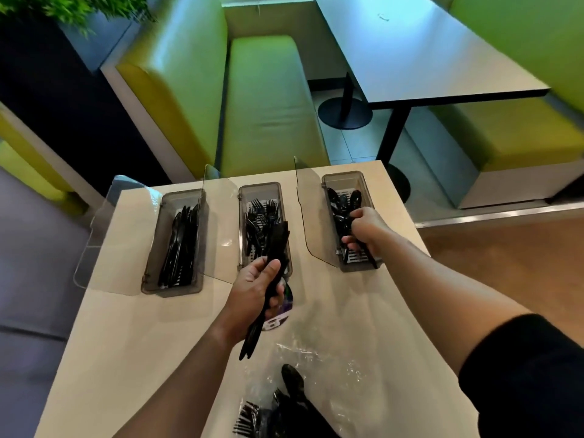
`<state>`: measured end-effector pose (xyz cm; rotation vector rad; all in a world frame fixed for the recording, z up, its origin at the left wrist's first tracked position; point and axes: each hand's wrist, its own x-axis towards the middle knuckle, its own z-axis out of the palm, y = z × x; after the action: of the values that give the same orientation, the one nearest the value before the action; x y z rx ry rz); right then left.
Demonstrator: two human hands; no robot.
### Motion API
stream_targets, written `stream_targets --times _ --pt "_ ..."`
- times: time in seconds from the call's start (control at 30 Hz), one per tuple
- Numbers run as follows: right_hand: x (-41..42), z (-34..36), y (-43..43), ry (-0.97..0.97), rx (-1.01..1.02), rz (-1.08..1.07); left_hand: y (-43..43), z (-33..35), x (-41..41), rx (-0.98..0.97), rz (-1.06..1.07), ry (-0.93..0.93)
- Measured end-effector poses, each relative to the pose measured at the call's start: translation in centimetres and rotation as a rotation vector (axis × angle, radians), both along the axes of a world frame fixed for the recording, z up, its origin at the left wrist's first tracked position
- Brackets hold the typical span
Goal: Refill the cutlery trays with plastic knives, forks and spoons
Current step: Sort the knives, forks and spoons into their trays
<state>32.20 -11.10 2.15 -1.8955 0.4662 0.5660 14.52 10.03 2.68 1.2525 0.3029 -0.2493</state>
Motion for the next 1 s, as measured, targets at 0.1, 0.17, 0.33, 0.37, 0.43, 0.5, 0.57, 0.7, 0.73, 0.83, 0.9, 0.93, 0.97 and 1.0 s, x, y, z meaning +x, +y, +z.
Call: stream_targets --times 0.1,0.17,0.33,0.37,0.43,0.5,0.57,0.7,0.73,0.83,0.9,0.93,0.97,1.0 --pt "0.9 -0.7 -0.3 -0.056 -0.031 0.013 0.0 -0.2 0.3 -0.009 -0.004 -0.004" --pt "1.1 -0.8 -0.4 -0.057 -0.025 -0.001 0.0 -0.2 0.4 -0.01 0.001 -0.006" --pt "1.7 -2.0 -0.6 -0.051 0.122 -0.166 0.0 -0.2 0.4 0.004 0.011 -0.005" --pt "1.9 -2.3 -0.7 -0.067 0.13 -0.179 0.0 -0.1 0.4 0.009 0.013 0.001" --pt "2.3 -2.5 -0.7 -0.096 0.146 -0.191 0.0 -0.1 0.4 0.006 0.018 0.014" --pt "2.9 -2.2 -0.6 -0.13 0.157 -0.208 -0.1 0.0 0.4 0.003 0.019 0.017" --pt "3.5 -1.6 -0.6 -0.161 0.135 -0.227 -0.1 0.0 0.4 0.008 0.015 0.022" --pt "4.7 -1.2 -0.7 -0.217 -0.012 -0.209 0.0 -0.1 0.3 0.016 0.001 0.019" --pt "4.9 -1.2 -0.8 -0.23 -0.053 -0.197 0.0 -0.1 0.2 0.017 0.001 0.017" --pt "4.8 -1.2 -0.8 -0.245 -0.105 -0.155 0.3 -0.1 0.0 0.033 0.006 0.011" --pt "4.5 -1.3 -0.6 -0.247 -0.103 -0.112 0.4 -0.1 -0.1 0.033 0.008 0.009" --pt "4.4 -1.4 -0.5 -0.252 -0.105 -0.092 0.5 -0.1 -0.2 0.028 0.007 0.005" --pt "4.3 -1.5 -0.5 -0.261 -0.111 -0.075 0.5 -0.1 -0.3 0.025 0.007 0.002" --pt "4.2 -1.6 -0.4 -0.274 -0.119 -0.066 0.5 -0.1 -0.3 0.025 0.007 0.0"
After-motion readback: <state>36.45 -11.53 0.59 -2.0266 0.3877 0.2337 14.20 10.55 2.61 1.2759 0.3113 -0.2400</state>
